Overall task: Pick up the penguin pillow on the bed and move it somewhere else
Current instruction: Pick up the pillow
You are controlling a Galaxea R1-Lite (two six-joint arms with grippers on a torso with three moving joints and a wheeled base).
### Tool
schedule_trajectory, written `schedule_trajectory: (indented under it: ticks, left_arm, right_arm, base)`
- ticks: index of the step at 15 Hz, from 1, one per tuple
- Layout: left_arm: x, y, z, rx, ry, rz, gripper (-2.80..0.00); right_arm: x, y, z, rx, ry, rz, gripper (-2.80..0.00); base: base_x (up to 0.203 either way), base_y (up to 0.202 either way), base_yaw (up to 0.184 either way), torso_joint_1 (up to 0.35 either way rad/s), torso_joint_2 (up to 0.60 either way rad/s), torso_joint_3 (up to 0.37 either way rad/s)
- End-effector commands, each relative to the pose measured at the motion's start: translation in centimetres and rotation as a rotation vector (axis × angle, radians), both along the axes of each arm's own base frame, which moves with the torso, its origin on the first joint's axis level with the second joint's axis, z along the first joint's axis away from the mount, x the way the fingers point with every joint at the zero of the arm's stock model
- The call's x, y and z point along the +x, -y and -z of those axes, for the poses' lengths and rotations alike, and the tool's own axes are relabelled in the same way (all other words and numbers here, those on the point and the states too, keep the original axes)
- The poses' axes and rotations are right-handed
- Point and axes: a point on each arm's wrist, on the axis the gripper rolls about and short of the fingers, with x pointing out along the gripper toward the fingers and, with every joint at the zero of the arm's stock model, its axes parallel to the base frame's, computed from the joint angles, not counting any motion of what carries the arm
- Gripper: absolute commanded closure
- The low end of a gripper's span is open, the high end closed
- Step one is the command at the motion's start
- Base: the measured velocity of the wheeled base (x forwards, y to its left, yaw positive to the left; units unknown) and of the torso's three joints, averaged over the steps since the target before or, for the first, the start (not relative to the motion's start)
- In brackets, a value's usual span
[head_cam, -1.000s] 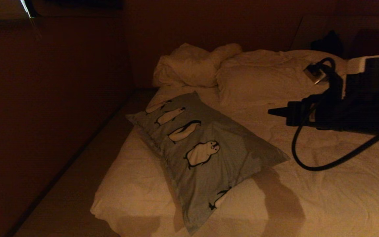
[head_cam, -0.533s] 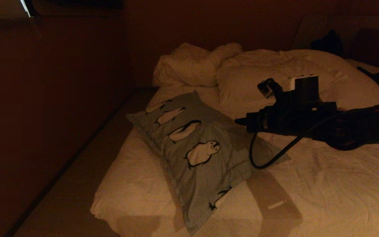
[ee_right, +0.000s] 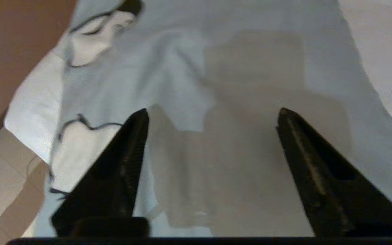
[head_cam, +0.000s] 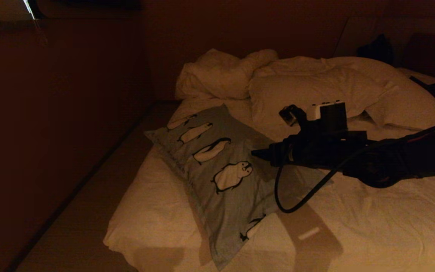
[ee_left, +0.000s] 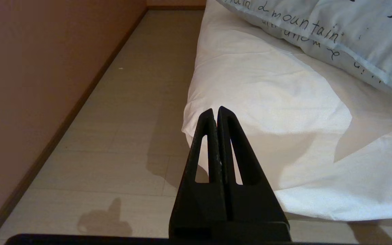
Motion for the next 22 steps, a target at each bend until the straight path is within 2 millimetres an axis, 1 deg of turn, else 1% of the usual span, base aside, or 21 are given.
schedule_trajectory:
  ticks: [1,2,3,5,7,9,11,13,15,16,19,22]
  left_arm:
    - [0.0,0.0,0.0,0.0,0.001,-0.001,0.0]
    - [0.0,0.0,0.0,-0.001,-0.001,-0.001,0.0]
    - [0.0,0.0,0.0,0.0,-0.001,-0.001,0.0]
    - [0.0,0.0,0.0,0.0,0.0,-0.001,0.0]
    - [0.0,0.0,0.0,-0.001,0.0,0.0,0.0]
    - [0.0,0.0,0.0,0.0,0.0,-0.001,0.0]
    - [0.0,0.0,0.0,-0.002,0.002,0.0,0.0]
    - [0.0,0.0,0.0,-0.001,0.001,0.0,0.0]
    - [0.0,0.0,0.0,0.0,0.001,-0.001,0.0]
    - [0.0,0.0,0.0,0.0,-0.001,-0.001,0.0]
    - [0.0,0.0,0.0,-0.001,0.0,0.0,0.0]
    - [0.0,0.0,0.0,-0.001,0.0,-0.001,0.0]
  right_arm:
    - [-0.7,-0.7,-0.4,0.013,0.021,-0.022,-2.8]
    - [-1.2,-1.2,-0.3,0.009,0.018,-0.039,-2.8]
    - [-1.5,-1.8,0.2,0.002,0.007,-0.055,-2.8]
    - [-1.6,-3.2,1.7,-0.017,-0.026,-0.084,-2.8]
    - [-1.1,-4.6,3.9,-0.054,-0.065,-0.081,-2.8]
    - [0.2,-5.8,6.9,-0.096,-0.085,-0.039,-2.8]
    - [1.0,-6.7,9.2,-0.144,-0.072,-0.001,-2.8]
    - [1.3,-7.5,10.7,-0.191,-0.05,0.006,-2.8]
    - [1.1,-7.9,11.3,-0.201,-0.056,-0.002,-2.8]
    - [1.1,-7.9,11.3,-0.2,-0.057,-0.001,0.0]
    - [1.1,-7.8,10.6,-0.19,-0.045,0.001,0.0]
    - [0.5,-7.4,8.4,-0.157,-0.009,0.005,0.0]
  base:
    - [0.0,0.0,0.0,0.0,0.0,0.0]
    - [0.0,0.0,0.0,0.0,0.0,0.0]
    - [0.0,0.0,0.0,0.0,0.0,0.0]
    - [0.0,0.0,0.0,0.0,0.0,0.0]
    - [0.0,0.0,0.0,0.0,0.0,0.0]
    - [0.0,0.0,0.0,0.0,0.0,0.0]
    - [0.0,0.0,0.0,0.0,0.0,0.0]
    - [0.0,0.0,0.0,0.0,0.0,0.0]
    - [0.0,0.0,0.0,0.0,0.0,0.0]
    - [0.0,0.0,0.0,0.0,0.0,0.0]
    - [0.0,0.0,0.0,0.0,0.0,0.0]
    - [0.0,0.0,0.0,0.0,0.0,0.0]
